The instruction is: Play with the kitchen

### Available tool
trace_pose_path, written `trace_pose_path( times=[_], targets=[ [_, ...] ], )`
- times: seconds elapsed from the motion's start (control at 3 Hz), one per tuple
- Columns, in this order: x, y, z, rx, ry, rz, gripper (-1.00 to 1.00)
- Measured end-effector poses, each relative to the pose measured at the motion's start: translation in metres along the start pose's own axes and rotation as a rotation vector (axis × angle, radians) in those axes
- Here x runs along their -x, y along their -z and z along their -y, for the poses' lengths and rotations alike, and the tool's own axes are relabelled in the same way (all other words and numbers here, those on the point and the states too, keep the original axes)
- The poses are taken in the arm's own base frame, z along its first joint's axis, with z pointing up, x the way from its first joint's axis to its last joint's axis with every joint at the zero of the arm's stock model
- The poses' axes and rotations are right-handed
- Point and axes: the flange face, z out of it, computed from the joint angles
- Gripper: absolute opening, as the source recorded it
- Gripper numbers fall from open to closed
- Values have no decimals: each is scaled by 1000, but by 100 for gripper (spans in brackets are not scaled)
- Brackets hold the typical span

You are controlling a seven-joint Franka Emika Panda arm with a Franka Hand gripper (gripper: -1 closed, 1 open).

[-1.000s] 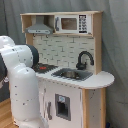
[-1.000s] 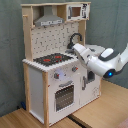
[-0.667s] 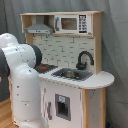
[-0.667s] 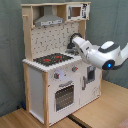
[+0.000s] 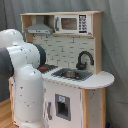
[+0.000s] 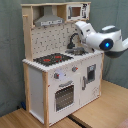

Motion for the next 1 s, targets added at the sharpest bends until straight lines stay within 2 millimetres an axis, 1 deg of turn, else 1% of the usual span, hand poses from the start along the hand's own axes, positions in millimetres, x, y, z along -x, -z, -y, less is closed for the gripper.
trace_pose_path(
  times=[0.33,0.67,1.0],
  targets=[
    [-4,-10,-38,-35,-82,89,100],
    [-3,-24,-63,-84,-160,185,100],
    [0,-47,-79,-142,-241,278,100]
  ],
)
